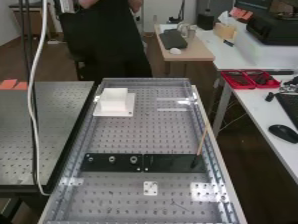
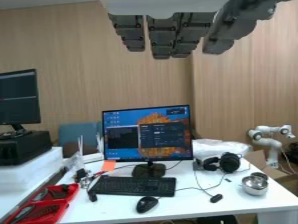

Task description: Grab the drill bit and place it in the clear container

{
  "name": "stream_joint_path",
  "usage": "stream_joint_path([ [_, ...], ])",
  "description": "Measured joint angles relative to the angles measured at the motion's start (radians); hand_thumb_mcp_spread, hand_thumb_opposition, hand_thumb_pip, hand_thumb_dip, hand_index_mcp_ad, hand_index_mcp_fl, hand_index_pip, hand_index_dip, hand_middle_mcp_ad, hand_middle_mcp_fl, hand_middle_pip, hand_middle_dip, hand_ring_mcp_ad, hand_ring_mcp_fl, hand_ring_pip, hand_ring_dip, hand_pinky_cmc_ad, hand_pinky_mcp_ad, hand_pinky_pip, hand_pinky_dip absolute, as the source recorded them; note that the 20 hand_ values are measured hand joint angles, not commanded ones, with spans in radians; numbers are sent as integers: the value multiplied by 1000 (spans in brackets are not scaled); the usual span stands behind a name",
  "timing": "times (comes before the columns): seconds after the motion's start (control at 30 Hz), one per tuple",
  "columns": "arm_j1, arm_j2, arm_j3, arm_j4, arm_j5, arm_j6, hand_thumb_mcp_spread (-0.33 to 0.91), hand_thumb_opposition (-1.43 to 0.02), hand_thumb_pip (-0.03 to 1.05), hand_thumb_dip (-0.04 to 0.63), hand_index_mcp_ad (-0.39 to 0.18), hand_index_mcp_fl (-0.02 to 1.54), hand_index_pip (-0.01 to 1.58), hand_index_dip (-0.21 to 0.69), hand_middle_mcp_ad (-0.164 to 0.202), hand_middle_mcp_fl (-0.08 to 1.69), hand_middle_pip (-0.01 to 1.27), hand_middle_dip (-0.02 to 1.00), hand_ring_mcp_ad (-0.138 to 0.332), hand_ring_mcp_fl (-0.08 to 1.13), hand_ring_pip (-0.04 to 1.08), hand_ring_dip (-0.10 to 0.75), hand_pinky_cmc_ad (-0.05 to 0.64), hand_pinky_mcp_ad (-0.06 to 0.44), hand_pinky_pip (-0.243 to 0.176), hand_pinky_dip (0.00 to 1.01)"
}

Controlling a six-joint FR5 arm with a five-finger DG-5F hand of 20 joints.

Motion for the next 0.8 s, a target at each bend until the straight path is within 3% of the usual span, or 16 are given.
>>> stream_joint_path([
  [0.07, 0, 0, 1, 0, 1, 0, -3, -3, -7, 2, 0, -3, 16, 19, 68, 28, 21, 24, 17, 14, 10, 19, 82, 47, -10, 17],
  [0.17, 0, -2, 3, -1, 0, 0, 113, -274, 103, 9, 45, 12, 23, 10, 66, 24, 54, 24, 24, 17, 26, 19, 80, 51, -24, 51],
  [0.23, 0, -3, 5, -2, 0, 0, 152, -417, 122, 9, 61, 24, 42, 3, 68, 24, 89, 26, 73, 23, 51, 19, 77, 72, -61, 101],
  [0.33, 0, -4, 6, -3, 1, 1, 183, -538, 120, 9, 68, 40, 66, -28, 75, 24, 119, 19, 159, 68, 72, 16, 133, 98, -101, 169],
  [0.4, 0, -4, 7, -3, 1, 1, 183, -571, 119, 9, 86, 40, 72, -35, 91, 23, 124, 17, 168, 68, 73, 16, 154, 136, -106, 195],
  [0.57, 1, -6, 10, -4, 17, 1, 201, -627, 122, 9, 122, 59, 84, -44, 138, 37, 147, 19, 218, 101, 72, 5, 195, 176, -138, 227],
  [0.8, -2, -10, 13, -3, 1, 2, 197, -648, 122, 9, 136, 59, 99, -44, 141, 42, 157, 19, 232, 113, 87, 5, 213, 188, -143, 246],
])
